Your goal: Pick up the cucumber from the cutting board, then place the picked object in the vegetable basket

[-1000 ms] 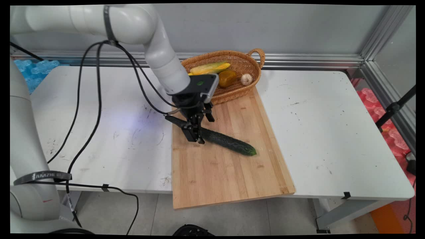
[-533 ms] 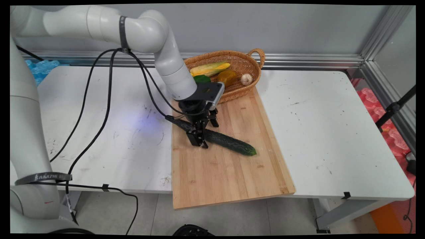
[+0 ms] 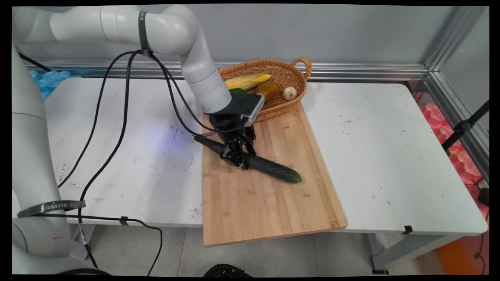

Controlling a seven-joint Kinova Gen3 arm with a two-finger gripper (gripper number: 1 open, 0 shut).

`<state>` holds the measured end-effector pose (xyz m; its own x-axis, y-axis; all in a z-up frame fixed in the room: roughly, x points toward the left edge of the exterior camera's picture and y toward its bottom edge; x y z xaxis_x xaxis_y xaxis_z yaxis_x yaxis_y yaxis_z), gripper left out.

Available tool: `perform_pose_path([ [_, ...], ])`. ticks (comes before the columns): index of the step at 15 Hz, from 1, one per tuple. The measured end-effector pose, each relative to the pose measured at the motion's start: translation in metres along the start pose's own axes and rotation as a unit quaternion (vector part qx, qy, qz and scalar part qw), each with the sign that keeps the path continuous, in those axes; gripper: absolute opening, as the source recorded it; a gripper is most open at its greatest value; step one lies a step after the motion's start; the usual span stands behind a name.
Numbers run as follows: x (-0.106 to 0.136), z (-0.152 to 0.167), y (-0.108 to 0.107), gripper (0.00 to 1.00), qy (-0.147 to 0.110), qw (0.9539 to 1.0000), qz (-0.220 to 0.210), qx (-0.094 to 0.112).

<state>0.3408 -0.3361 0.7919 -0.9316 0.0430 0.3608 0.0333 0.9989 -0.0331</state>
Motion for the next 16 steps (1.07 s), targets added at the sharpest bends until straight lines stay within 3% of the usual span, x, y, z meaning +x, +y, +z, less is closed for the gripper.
perform_pose_path([
  [6, 0.003, -0.009, 0.003, 0.0, 0.0, 1.0, 0.007, -0.002],
  [10, 0.018, -0.028, 0.004, 0.0, 0.01, 0.9999, 0.005, 0.0],
  [14, 0.04, -0.058, 0.002, 0.0, 0.019, 0.9993, -0.02, 0.024],
  [16, 0.048, -0.077, 0.002, 0.0, 0.021, 0.9974, -0.051, 0.045],
])
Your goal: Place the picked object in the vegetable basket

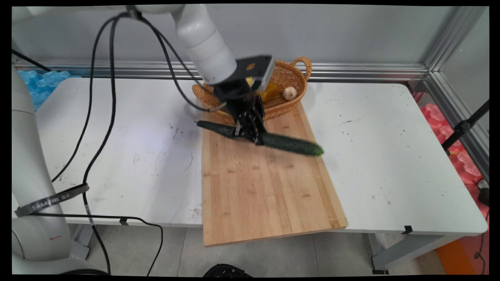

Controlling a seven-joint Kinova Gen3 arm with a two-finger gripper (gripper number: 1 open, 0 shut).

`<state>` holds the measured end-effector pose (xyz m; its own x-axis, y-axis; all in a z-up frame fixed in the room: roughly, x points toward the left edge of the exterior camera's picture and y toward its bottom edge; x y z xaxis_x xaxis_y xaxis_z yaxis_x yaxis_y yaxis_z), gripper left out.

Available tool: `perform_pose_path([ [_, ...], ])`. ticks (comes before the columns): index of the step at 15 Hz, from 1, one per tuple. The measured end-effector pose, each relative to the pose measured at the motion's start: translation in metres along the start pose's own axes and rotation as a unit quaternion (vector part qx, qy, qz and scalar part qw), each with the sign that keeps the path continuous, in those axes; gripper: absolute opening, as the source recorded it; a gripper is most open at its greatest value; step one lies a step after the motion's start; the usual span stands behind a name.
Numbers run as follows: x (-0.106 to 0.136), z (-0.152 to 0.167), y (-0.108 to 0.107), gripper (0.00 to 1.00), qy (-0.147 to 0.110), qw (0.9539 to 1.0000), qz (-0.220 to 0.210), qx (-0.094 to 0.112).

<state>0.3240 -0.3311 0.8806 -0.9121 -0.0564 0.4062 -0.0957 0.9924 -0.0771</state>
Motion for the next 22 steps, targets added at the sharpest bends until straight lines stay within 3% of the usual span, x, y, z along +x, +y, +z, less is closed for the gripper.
perform_pose_path([
  [2, 0.005, -0.014, -0.002, 0.0, 0.0, 0.9995, -0.026, 0.019],
  [5, 0.013, -0.036, -0.009, 0.0, 0.003, 0.9946, -0.087, 0.058],
  [7, 0.018, -0.049, -0.017, 0.0, 0.006, 0.988, -0.127, 0.088],
  [10, 0.022, -0.064, -0.032, 0.0, 0.009, 0.9745, -0.181, 0.132],
  [13, 0.024, -0.066, -0.048, 0.0, 0.011, 0.9639, -0.211, 0.162],
  [18, 0.023, -0.05, -0.076, 0.0, 0.011, 0.9537, -0.237, 0.185],
  [22, 0.018, -0.025, -0.1, 0.0, 0.008, 0.9502, -0.247, 0.189],
])
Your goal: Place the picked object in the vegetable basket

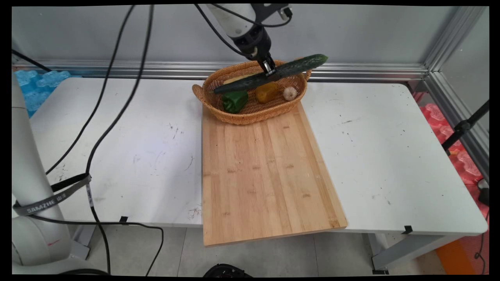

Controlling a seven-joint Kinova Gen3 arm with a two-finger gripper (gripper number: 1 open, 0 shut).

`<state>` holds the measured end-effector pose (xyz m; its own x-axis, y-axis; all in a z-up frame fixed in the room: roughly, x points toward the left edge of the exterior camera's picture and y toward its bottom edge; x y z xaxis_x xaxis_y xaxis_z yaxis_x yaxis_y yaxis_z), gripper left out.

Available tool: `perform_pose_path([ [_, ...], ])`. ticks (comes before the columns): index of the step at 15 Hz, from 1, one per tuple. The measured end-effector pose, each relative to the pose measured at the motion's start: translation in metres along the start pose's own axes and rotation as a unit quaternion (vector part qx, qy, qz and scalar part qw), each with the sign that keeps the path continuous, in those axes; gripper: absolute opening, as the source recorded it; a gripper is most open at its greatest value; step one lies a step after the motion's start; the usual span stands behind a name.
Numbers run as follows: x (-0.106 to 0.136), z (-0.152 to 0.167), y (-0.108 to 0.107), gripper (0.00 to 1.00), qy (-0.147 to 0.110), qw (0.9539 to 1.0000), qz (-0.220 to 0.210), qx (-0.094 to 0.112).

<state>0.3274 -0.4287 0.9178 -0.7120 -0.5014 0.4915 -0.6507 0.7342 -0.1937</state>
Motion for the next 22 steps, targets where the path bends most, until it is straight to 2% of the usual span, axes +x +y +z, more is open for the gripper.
perform_pose_path([
  [12, -0.009, 0.078, -0.013, 0.0, -0.005, 0.9993, -0.023, -0.027],
  [19, -0.018, 0.096, -0.016, 0.0, -0.004, 0.9986, -0.032, -0.041],
  [20, -0.019, 0.097, -0.017, 1.0, -0.003, 0.9986, -0.031, -0.043],
  [22, -0.021, 0.096, -0.017, 1.0, -0.003, 0.9985, -0.029, -0.046],
])
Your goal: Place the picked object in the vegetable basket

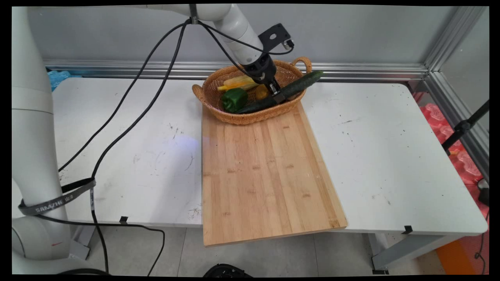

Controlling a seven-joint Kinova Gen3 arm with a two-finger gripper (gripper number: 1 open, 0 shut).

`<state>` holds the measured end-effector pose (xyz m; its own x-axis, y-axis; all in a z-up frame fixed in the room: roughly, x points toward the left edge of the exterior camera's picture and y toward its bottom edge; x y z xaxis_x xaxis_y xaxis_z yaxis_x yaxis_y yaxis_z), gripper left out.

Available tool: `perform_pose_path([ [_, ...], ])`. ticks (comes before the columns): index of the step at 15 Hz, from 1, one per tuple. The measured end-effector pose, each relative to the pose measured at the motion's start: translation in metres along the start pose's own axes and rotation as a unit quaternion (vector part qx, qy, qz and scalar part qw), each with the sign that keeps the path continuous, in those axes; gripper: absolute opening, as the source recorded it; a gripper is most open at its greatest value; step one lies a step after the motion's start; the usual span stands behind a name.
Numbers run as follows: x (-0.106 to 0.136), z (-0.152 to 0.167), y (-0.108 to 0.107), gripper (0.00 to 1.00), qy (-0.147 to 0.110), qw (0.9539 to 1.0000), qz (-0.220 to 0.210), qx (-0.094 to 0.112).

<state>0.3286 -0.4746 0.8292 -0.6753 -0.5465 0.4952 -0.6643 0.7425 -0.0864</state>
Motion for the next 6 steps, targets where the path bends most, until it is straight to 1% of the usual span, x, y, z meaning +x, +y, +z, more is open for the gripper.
perform_pose_path([
  [6, 0.0, -0.014, 0.002, 1.0, 0.006, 0.9999, 0.012, -0.002],
])
